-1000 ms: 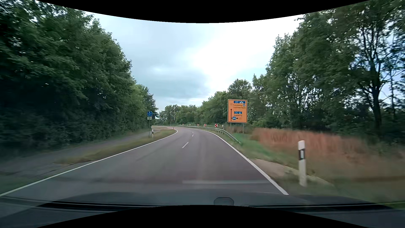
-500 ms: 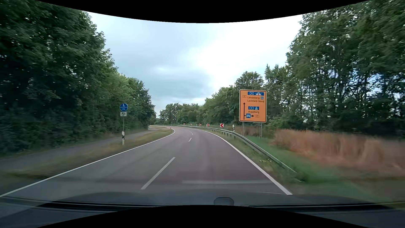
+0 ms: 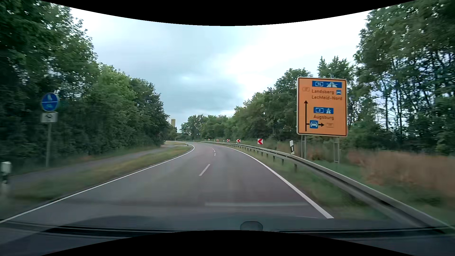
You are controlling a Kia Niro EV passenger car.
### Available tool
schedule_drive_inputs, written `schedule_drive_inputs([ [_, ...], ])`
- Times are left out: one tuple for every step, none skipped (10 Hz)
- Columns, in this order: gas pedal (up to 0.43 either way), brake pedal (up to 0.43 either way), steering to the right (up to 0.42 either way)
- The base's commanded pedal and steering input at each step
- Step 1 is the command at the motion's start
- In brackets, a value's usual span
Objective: Follow the waypoints while adhering to traffic rules and regulations
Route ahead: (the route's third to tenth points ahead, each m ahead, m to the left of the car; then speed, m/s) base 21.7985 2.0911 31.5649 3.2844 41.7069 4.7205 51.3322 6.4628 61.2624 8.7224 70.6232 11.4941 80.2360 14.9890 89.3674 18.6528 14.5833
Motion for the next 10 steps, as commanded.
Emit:
schedule_drive_inputs([
  [0.110,0.000,-0.016],
  [0.110,0.000,-0.017],
  [0.110,0.000,-0.017],
  [0.110,0.000,-0.017],
  [0.110,0.000,-0.016],
  [0.110,0.000,-0.015],
  [0.110,0.000,-0.015],
  [0.118,0.000,-0.015],
  [0.118,0.000,-0.015],
  [0.118,0.000,-0.015],
])
